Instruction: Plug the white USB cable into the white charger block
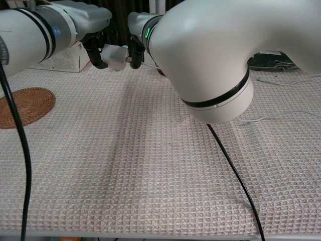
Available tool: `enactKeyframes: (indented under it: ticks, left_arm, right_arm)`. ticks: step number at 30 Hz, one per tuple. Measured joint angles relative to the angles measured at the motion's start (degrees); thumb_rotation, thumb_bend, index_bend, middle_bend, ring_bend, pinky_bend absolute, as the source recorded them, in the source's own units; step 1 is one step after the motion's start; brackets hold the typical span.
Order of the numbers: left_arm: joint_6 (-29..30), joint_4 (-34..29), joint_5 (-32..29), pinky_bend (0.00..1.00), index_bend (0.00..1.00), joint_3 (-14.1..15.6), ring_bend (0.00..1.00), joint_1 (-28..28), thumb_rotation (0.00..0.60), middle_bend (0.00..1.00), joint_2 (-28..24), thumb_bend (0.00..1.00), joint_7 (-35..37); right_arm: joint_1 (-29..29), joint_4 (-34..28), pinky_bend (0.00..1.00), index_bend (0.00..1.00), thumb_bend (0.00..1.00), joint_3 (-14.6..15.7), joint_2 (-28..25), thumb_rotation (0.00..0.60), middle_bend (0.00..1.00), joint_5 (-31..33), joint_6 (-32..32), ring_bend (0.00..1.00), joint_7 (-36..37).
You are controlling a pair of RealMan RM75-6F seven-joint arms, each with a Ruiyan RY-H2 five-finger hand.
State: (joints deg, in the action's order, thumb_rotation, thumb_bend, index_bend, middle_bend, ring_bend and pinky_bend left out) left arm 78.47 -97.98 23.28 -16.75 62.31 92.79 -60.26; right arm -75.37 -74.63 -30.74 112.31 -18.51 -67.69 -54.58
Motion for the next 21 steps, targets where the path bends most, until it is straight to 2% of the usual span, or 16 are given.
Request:
enactKeyframes:
  ticks: [16, 21]
  left_arm:
    - [-1.6, 0.2, -0.6, 0.10, 0.43, -0.7, 0.21, -0.1, 0.600, 0.41, 0.5, 0.32, 0.7]
    - [-1.7, 0.3, -0.4, 0.10, 0.43, -0.8, 0.21, -0.2, 0.600, 0.41, 0.4, 0.32, 1.1]
  right_arm:
    - [0.0, 1.5, 0.08, 0.65, 0.34, -0.3, 1.0, 0.600, 0.55, -1.4, 0.4, 0.31, 1.5]
    - [0.2, 1.5, 0.08, 0.58, 0.33, -0.2, 1.0, 0.600, 0.52, -1.6, 0.5, 0.31, 1.7]
